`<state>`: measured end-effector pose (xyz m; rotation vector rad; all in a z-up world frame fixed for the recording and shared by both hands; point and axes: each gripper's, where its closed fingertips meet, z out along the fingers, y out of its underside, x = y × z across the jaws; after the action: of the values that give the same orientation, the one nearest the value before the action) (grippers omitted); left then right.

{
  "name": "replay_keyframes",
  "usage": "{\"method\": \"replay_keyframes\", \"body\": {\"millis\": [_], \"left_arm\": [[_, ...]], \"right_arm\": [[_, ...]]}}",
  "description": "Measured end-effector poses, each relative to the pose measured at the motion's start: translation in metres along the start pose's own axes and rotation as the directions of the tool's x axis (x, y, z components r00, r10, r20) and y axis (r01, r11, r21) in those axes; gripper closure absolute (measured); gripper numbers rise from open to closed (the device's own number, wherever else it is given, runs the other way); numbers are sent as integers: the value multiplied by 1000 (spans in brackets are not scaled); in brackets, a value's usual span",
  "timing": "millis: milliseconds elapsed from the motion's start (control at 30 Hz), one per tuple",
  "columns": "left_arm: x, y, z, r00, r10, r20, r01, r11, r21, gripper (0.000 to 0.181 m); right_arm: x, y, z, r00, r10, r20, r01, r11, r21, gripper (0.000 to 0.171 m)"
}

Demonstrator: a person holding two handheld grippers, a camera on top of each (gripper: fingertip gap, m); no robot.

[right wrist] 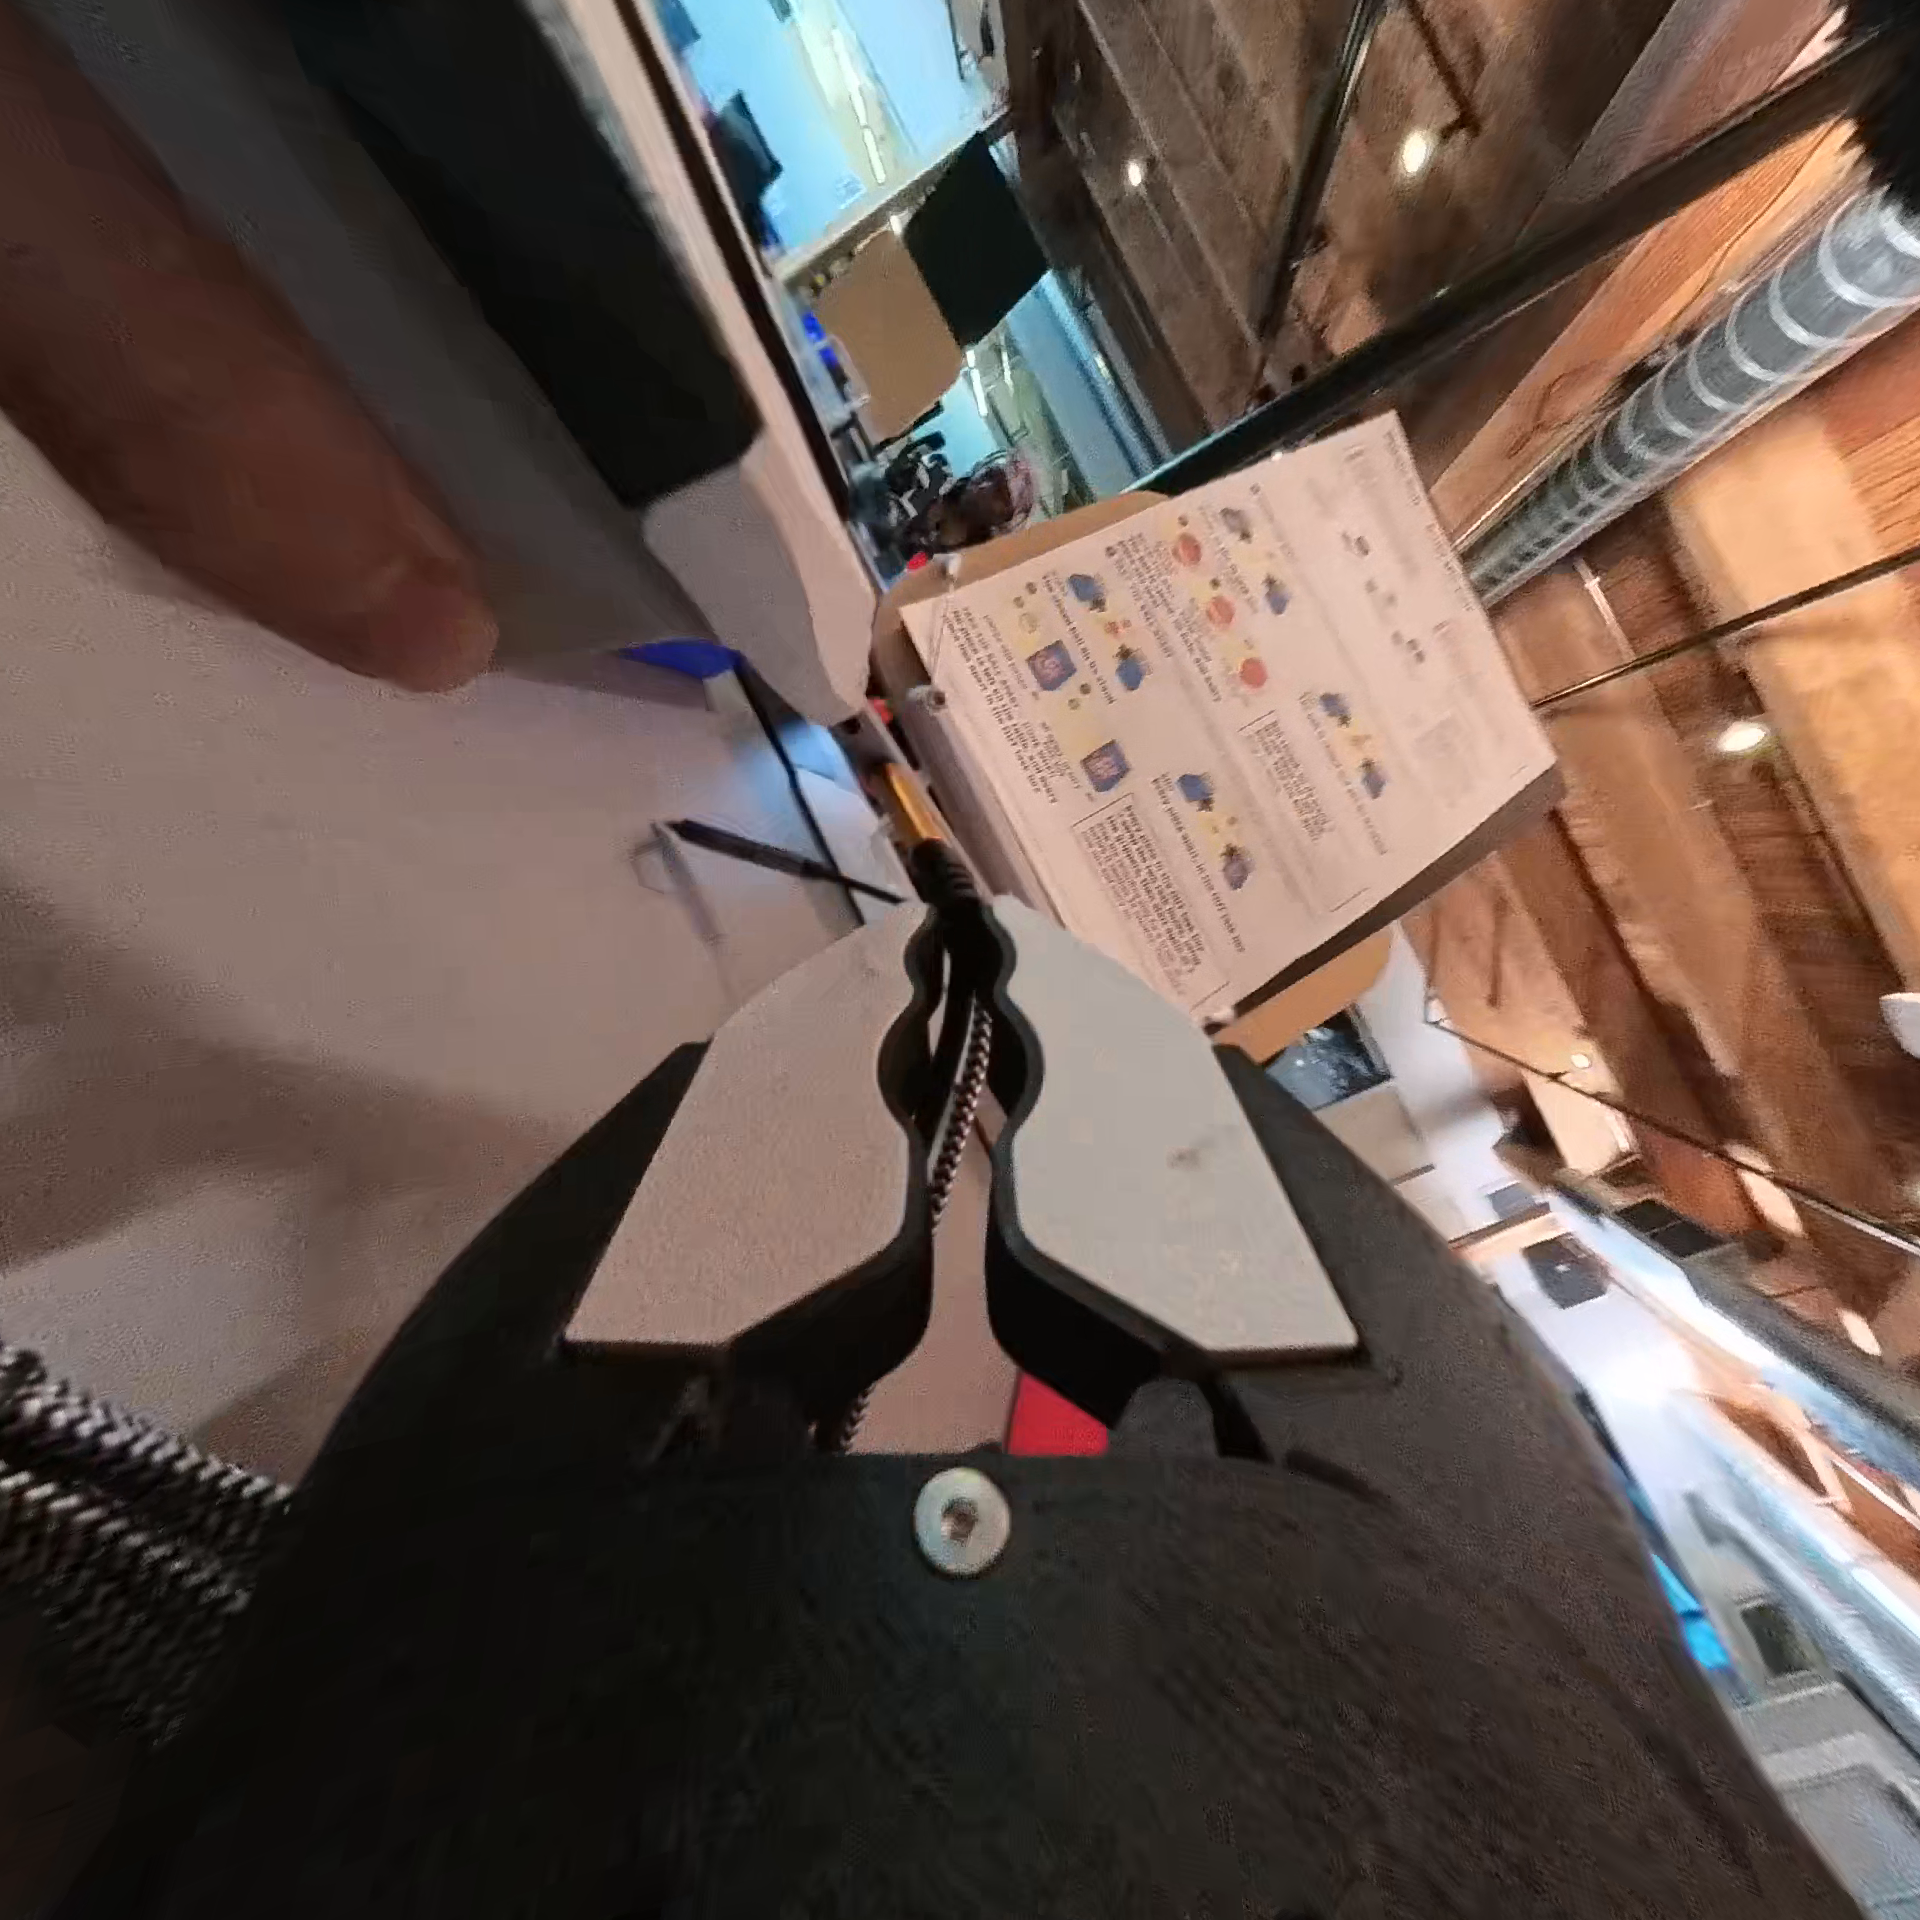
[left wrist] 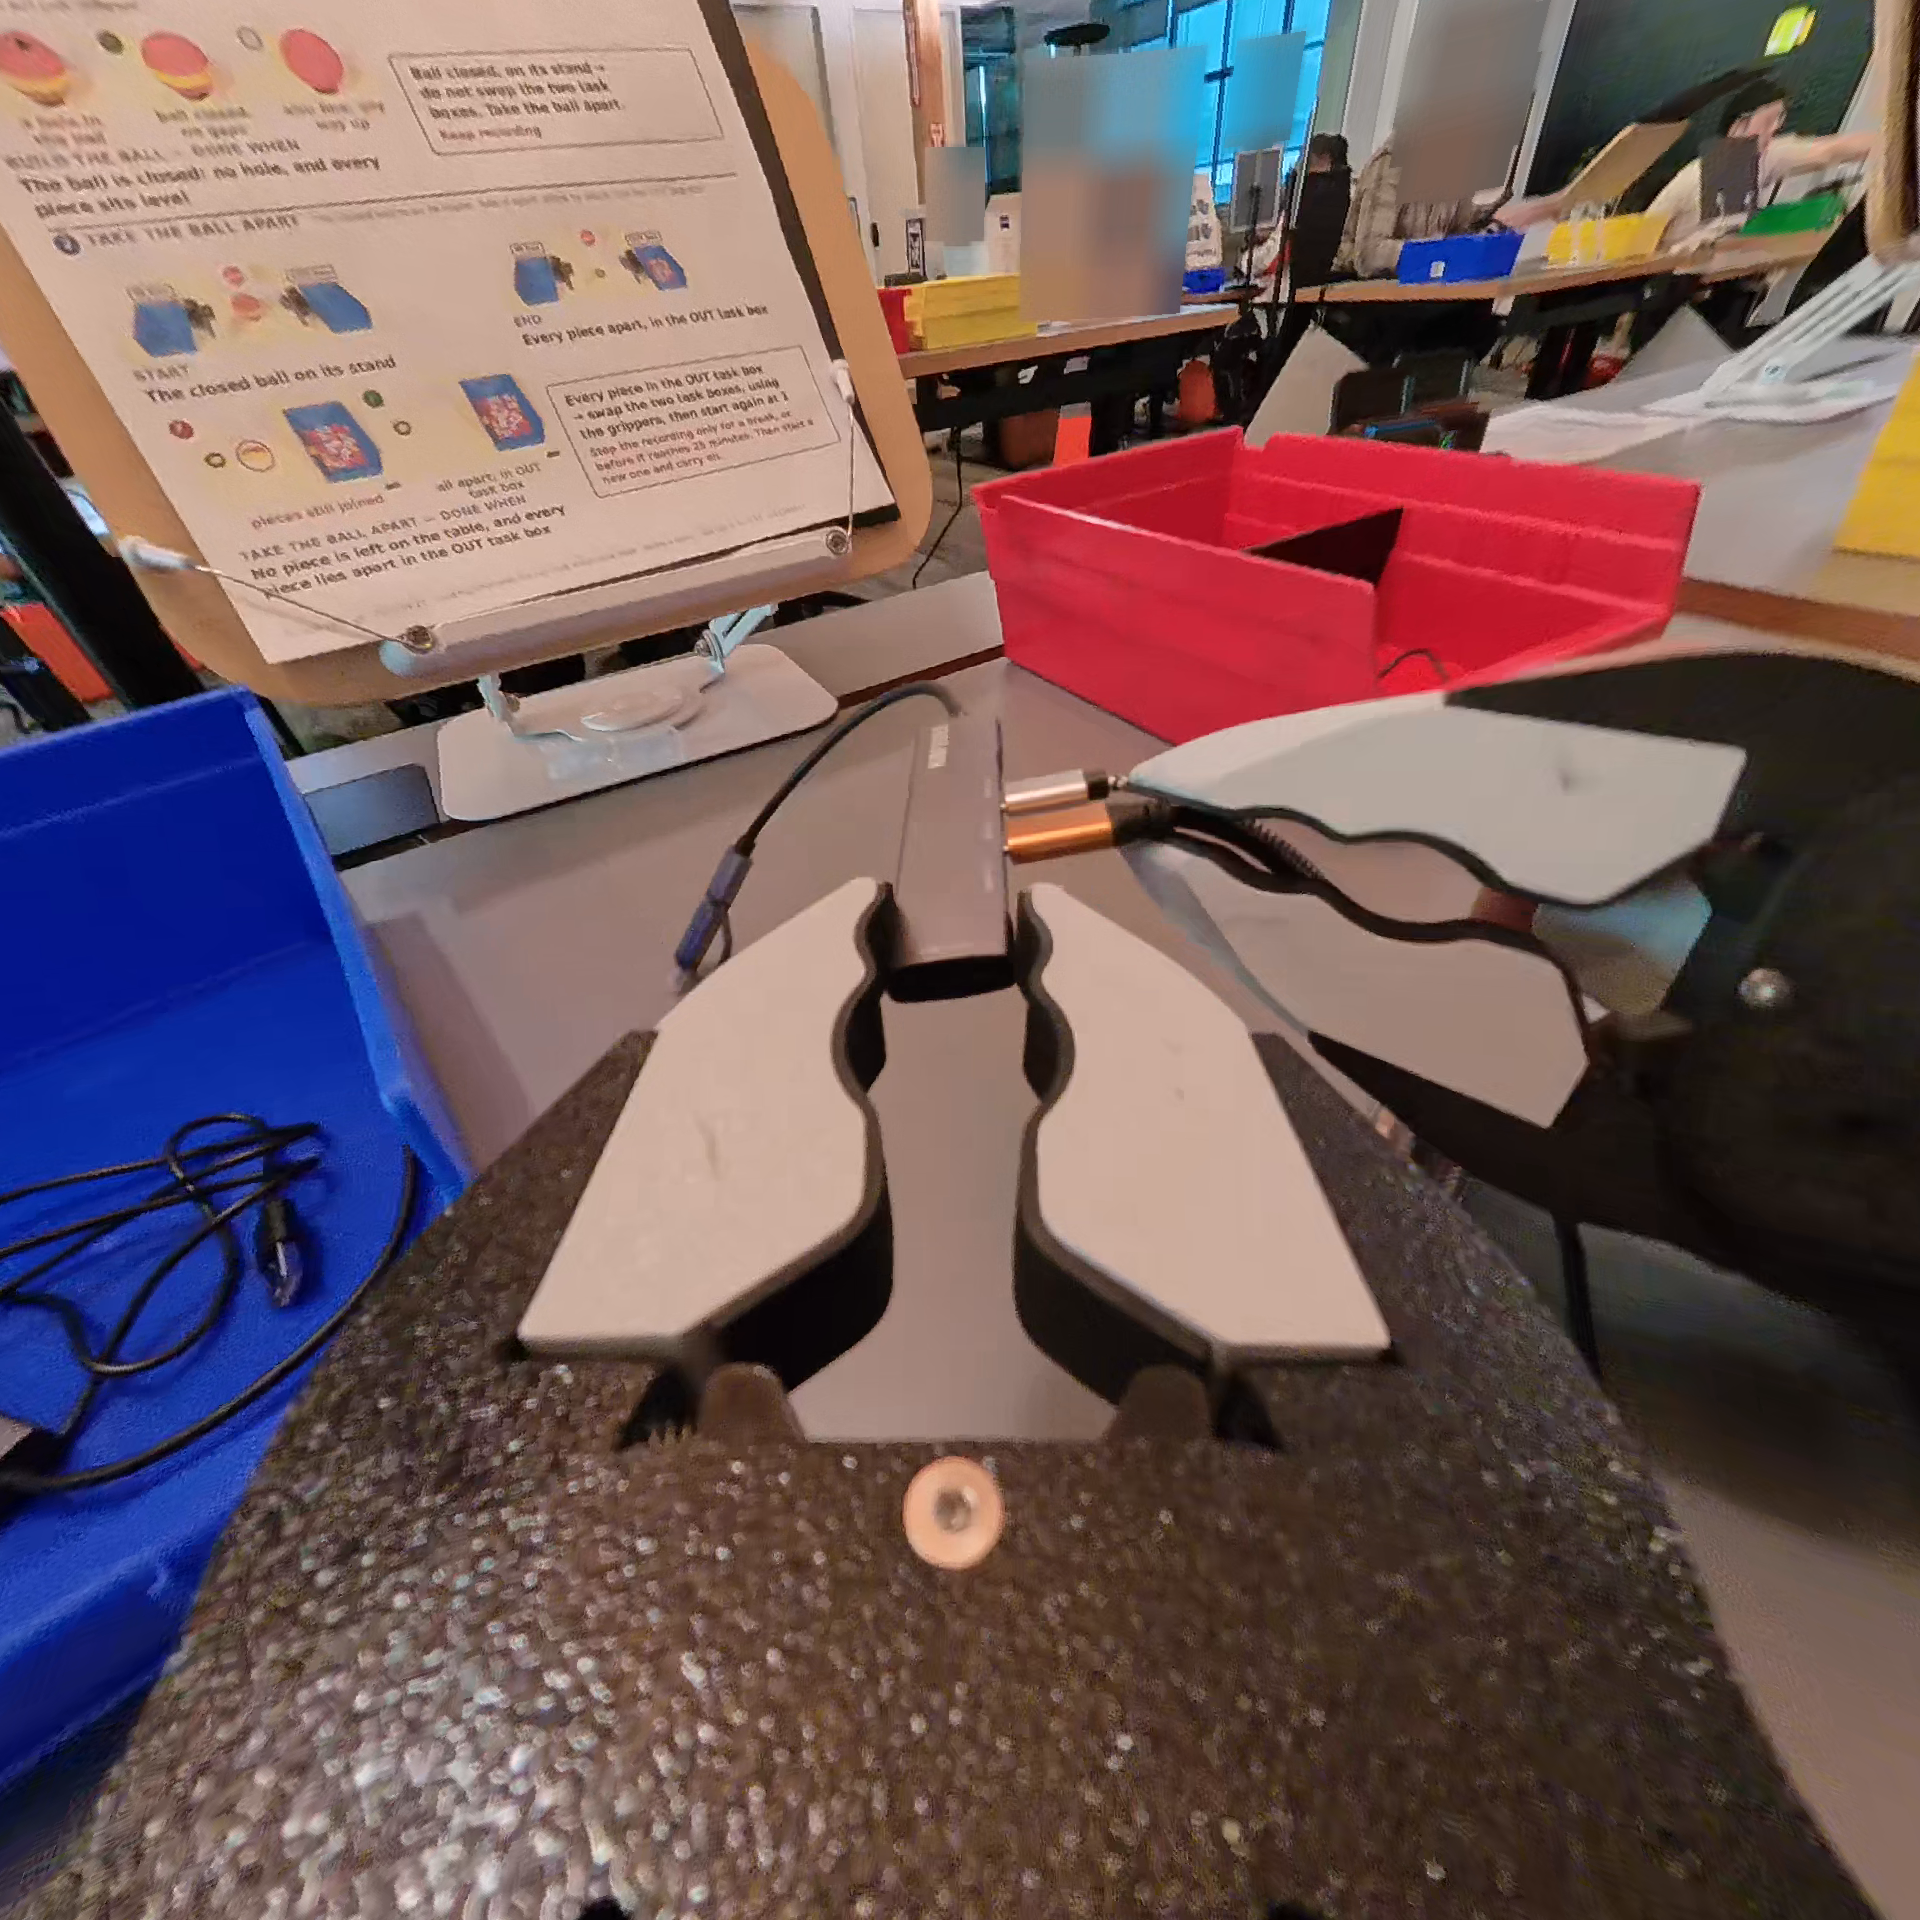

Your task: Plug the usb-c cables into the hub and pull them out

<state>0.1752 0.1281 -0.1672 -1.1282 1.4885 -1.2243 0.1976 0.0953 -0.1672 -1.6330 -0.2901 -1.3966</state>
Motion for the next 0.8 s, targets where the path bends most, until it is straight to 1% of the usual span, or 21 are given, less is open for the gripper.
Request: {"method": "replay_keyframes", "body": {"millis": [33, 100, 167, 233, 267, 300, 367, 433, 500, 633, 700, 767, 800], "left_arm": [[1, -3, -1, 1000, -22, -4, 22, 1000, 6, 159], [4, -7, -3, 998, -61, -29, 61, 998, 5, 157], [6, -6, -2, 990, -130, -60, 129, 991, -28, 145], [6, 0, 0, 980, -189, -63, 185, 981, -63, 136], [5, 1, 1, 975, -211, -67, 207, 976, -61, 136], [6, -1, 1, 969, -232, -81, 229, 973, -41, 142], [5, -5, 0, 961, -260, -97, 261, 965, -4, 144], [6, -3, 0, 961, -256, -102, 254, 967, -32, 144], [4, 0, 0, 965, -247, -87, 244, 969, -49, 157], [3, 1, 1, 970, -232, -80, 229, 972, -45, 157], [3, 3, 1, 979, -190, -72, 187, 981, -47, 157], [1, 6, 1, 990, -135, -52, 132, 990, -58, 157], [-1, 8, 1, 994, -108, -36, 106, 993, -56, 157]], "right_arm": [[3, -3, -2, 999, -28, -24, 28, 1000, 14, 166], [9, -9, -6, 997, -53, -59, 56, 997, 49, 166], [11, -11, -8, 994, -83, -75, 87, 995, 57, 166], [15, -14, -11, 991, -77, -109, 85, 994, 72, 166], [16, -15, -11, 992, -70, -103, 78, 994, 76, 166], [13, -15, -11, 994, -71, -87, 78, 994, 78, 166], [4, -15, -10, 991, -121, -54, 125, 988, 87, 166], [1, -16, -9, 991, -123, -49, 127, 989, 82, 166], [3, -16, -9, 993, -104, -53, 108, 991, 84, 166], [1, -15, -9, 995, -91, -39, 94, 992, 82, 166], [-1, -14, -8, 997, -71, -24, 73, 994, 84, 166], [-6, -12, -8, 1000, 12, 20, -13, 996, 87, 162], [-10, -11, -7, 994, 93, 56, -98, 992, 84, 160]]}}
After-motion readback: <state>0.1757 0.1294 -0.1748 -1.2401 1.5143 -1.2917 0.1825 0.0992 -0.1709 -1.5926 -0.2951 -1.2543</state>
